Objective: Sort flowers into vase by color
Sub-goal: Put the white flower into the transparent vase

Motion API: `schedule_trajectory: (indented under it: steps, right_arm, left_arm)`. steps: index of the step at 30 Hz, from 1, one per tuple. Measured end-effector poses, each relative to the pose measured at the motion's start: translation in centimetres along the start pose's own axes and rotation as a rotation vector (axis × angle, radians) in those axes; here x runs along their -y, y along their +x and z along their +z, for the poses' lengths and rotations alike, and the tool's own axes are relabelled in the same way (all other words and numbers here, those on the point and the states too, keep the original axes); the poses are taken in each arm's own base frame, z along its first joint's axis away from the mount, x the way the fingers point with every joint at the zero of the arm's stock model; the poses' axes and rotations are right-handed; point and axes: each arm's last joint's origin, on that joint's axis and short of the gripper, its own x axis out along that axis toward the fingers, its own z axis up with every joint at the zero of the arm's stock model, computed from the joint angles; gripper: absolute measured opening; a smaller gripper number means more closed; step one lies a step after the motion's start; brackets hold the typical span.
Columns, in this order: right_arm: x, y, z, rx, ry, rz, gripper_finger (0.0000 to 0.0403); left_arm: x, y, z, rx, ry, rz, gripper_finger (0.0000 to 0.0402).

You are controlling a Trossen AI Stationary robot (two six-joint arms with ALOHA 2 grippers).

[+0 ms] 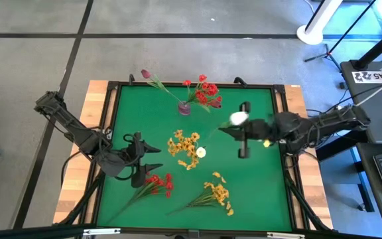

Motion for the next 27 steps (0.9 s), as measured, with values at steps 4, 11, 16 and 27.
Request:
schedule_trajectory:
  steps: [4,11,16,27]
  right_arm:
    - [0.8,-1.2,-3.4,0.141,0.070,0.017,0.0001]
    - [1.0,-2.2,-6.5,0.178,0.136,0.011,0.0001]
    - [0.9,-1.8,-7.0,0.189,0.128,0.003,0.0001]
    - [0.8,-0.2,-9.8,0.115,0.100,-0.015,0.0001]
  left_arm:
    - [-0.2,0.1,0.1,0.002,0.013,0.009,0.0247]
    - [-0.3,0.3,0.2,0.004,0.011,0.019,0.0247]
    - [-0.6,0.5,0.3,0.008,0.003,0.036,0.0247]
    - [-0.9,0.8,0.5,0.010,-0.003,0.051,0.0247]
